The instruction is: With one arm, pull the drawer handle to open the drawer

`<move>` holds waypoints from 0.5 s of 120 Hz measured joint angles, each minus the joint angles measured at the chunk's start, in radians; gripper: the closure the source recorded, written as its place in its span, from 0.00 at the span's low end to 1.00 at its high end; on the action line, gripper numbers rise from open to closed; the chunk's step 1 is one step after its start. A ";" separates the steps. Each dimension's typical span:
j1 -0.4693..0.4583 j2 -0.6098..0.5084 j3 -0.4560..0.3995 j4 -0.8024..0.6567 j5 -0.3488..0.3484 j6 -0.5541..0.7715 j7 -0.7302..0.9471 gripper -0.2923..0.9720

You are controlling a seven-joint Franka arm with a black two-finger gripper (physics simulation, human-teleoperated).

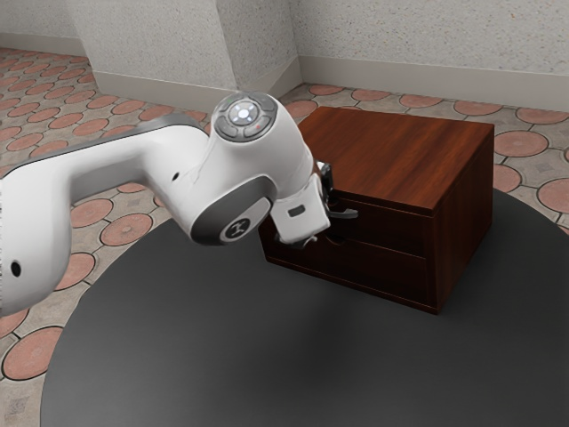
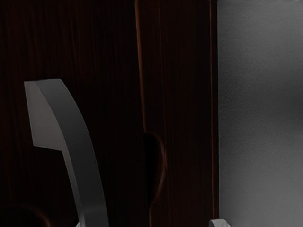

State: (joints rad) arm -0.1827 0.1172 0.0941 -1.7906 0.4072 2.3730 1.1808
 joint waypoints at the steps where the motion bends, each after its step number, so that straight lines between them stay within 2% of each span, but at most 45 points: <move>1: 0.000 0.000 0.000 0.000 0.000 0.000 0.000 0.57; 7: -0.004 0.001 0.001 0.008 -0.002 0.002 0.001 0.61; 20: -0.020 -0.005 0.004 0.019 -0.001 0.003 0.003 0.51; 41: -0.020 -0.005 0.004 0.009 -0.006 0.005 0.007 0.43; 51: -0.022 -0.014 0.004 -0.008 -0.003 0.008 0.007 0.43; 60: -0.025 -0.041 0.004 -0.047 0.000 0.010 0.006 0.47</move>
State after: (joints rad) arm -0.2075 0.0765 0.0984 -1.8371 0.4070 2.3828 1.1870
